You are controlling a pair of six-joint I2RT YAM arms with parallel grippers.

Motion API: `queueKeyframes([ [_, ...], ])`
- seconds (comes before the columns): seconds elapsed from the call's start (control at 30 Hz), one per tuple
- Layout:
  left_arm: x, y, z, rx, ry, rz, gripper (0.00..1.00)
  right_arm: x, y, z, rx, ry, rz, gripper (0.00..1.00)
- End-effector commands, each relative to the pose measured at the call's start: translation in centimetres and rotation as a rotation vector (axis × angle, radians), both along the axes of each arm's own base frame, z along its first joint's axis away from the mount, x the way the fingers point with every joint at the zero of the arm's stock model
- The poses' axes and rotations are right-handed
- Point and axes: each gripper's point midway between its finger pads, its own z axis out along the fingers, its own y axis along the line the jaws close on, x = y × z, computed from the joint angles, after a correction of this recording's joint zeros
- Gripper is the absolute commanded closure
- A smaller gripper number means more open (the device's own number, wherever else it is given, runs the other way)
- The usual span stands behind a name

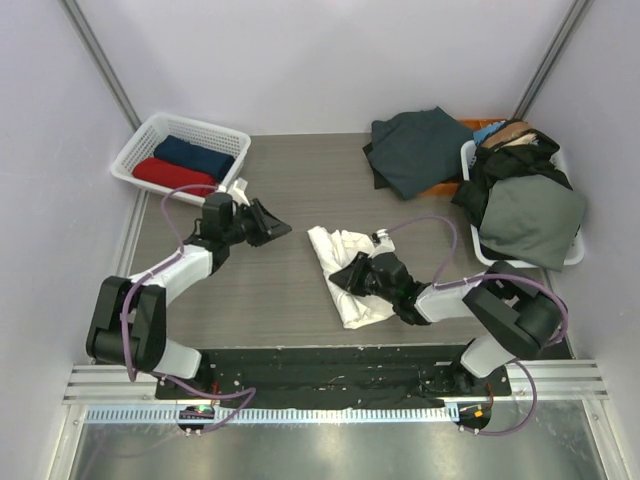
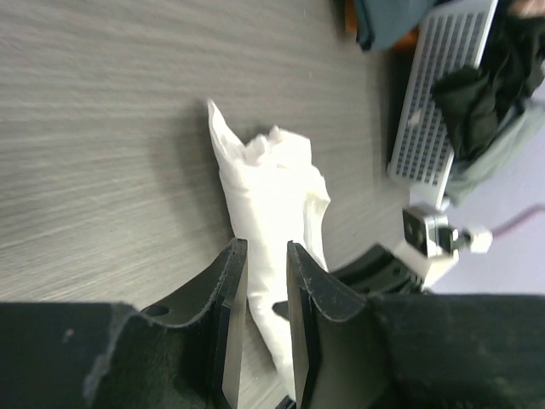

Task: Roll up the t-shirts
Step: Roll the T-shirt to the center of the board.

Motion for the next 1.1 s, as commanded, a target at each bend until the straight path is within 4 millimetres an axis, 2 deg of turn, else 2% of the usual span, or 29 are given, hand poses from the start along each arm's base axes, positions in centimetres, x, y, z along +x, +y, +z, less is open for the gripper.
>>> queueKeyframes([
  [0.0, -0.6, -2.3, 0.3, 0.002, -0.083, -0.112, 0.71, -1.6, 1.1, 0.4, 0.259, 0.111, 0.086, 0.99],
  [0.03, -1.1, -3.2, 0.4, -0.001, -0.092, -0.141, 0.71, -0.9, 0.9, 1.1, 0.309, 0.095, 0.076, 0.99],
  [0.07, -1.2, -3.6, 0.2, -0.002, -0.089, -0.158, 0.71, -1.2, 1.0, 1.1, 0.349, 0.129, 0.087, 0.99],
  [0.1, -1.4, -4.1, 0.2, -0.003, -0.091, -0.177, 0.71, -1.5, 0.8, -0.1, 0.355, 0.169, 0.082, 0.99],
  [0.17, -1.7, -5.5, 0.6, -0.004, -0.109, -0.222, 0.71, -1.3, 0.6, 0.5, 0.442, 0.190, 0.076, 0.99],
  [0.23, -2.1, -7.0, 0.1, -0.001, -0.108, -0.268, 0.72, -1.1, -0.1, 0.0, 0.505, 0.204, 0.064, 0.99],
  [0.27, -1.7, -7.6, 0.5, -0.003, -0.121, -0.278, 0.72, -1.2, -0.3, 0.0, 0.553, 0.243, 0.049, 0.99],
  [0.3, -1.6, -8.1, -0.3, 0.002, -0.099, -0.289, 0.72, -1.4, -0.5, -0.2, 0.576, 0.262, 0.056, 0.99],
  [0.33, -1.5, -8.7, -0.3, -0.002, -0.104, -0.302, 0.72, -1.1, -0.5, 0.7, 0.625, 0.238, 0.063, 0.99],
  [0.37, -1.7, -9.4, -0.4, -0.004, -0.104, -0.320, 0.72, -1.1, -0.8, -0.8, 0.616, 0.285, 0.046, 0.99],
  [0.43, -1.3, -10.3, -0.8, -0.006, -0.104, -0.335, 0.73, -1.3, -0.9, -1.3, 0.611, 0.308, 0.044, 0.99],
  [0.5, -1.3, -11.4, -0.6, -0.015, -0.122, -0.362, 0.73, -1.2, -1.1, -1.1, 0.612, 0.298, 0.041, 0.99],
  [0.53, -1.3, -11.7, -1.3, -0.008, -0.109, -0.370, 0.73, -1.2, -1.1, -0.8, 0.615, 0.294, 0.045, 0.99],
  [0.6, -1.0, -12.6, -1.4, -0.007, -0.111, -0.376, 0.73, -0.9, -1.3, -0.4, 0.624, 0.285, 0.045, 0.99],
  [0.63, -0.9, -12.9, -2.3, -0.004, -0.093, -0.383, 0.73, -1.0, -1.4, -0.4, 0.626, 0.290, 0.046, 0.99],
  [0.7, -0.7, -13.8, -2.8, -0.002, -0.089, -0.396, 0.74, -1.0, -1.5, -0.7, 0.623, 0.298, 0.043, 0.99],
  [0.73, -0.3, -14.3, -2.3, -0.006, -0.102, -0.400, 0.74, -1.0, -1.6, -0.8, 0.621, 0.303, 0.044, 0.99],
  [0.77, -0.1, -14.7, -3.1, 0.001, -0.090, -0.403, 0.75, -1.1, -1.6, -1.1, 0.616, 0.308, 0.041, 0.99],
  [0.83, 0.3, -15.7, -2.7, 0.003, -0.106, -0.413, 0.75, -1.2, -1.7, -1.4, 0.609, 0.312, 0.041, 0.99],
  [0.9, 0.8, -15.6, -4.2, 0.052, -0.076, -0.399, 0.75, -1.2, -1.7, -1.3, 0.606, 0.304, 0.045, 0.96],
  [1.0, 1.0, -16.4, -5.2, 0.073, -0.056, -0.409, 0.76, -1.2, -1.9, -1.2, 0.603, 0.302, 0.046, 0.90],
  [1.07, 1.0, -16.8, -6.4, 0.108, -0.031, -0.418, 0.76, -1.2, -2.0, -1.4, 0.603, 0.309, 0.045, 0.80],
])
